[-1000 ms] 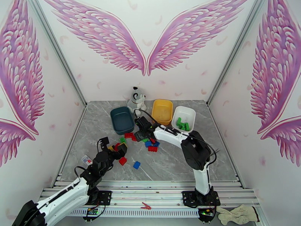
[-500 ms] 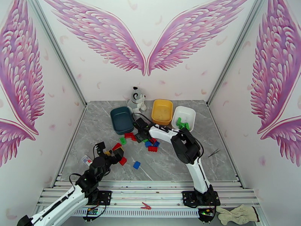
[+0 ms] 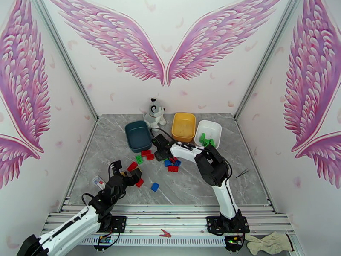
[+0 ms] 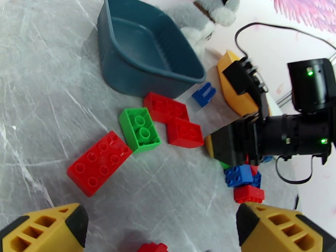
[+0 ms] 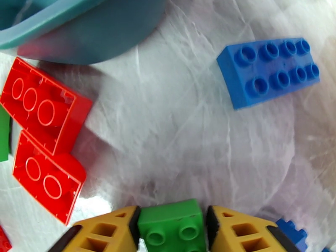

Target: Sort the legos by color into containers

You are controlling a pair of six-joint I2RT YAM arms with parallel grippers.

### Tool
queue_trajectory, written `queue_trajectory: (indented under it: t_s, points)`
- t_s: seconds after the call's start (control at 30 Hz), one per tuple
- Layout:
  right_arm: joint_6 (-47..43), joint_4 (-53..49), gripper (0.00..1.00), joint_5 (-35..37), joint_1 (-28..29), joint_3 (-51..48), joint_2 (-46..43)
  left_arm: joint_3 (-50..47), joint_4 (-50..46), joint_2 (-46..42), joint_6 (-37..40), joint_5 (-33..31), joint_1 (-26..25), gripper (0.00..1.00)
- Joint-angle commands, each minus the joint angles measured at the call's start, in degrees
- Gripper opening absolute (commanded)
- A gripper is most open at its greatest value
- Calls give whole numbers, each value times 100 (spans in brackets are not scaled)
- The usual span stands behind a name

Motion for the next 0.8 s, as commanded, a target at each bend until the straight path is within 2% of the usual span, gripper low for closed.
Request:
queue_trajectory:
  t_s: [0.0, 0.2, 0.37, 0.53, 0.77]
  points:
    - [352, 211, 42, -149, -34, -96, -344, 501, 717, 687, 228, 217, 21, 99]
    - [756, 432, 40, -341, -82, -129, -686, 1235, 1855, 2504, 377, 688, -53, 99]
    - [1094, 475, 40, -495, -348, -289, -1096, 1663, 2558, 3453, 297, 794, -143, 99]
    - [1363, 605, 39, -634, -851, -800, -1682, 2293, 2701, 4066, 416, 975, -326, 99]
    - [1797, 700, 40, -460, -1887, -1684, -2778, 3837, 2305, 5211, 771, 1303, -848, 99]
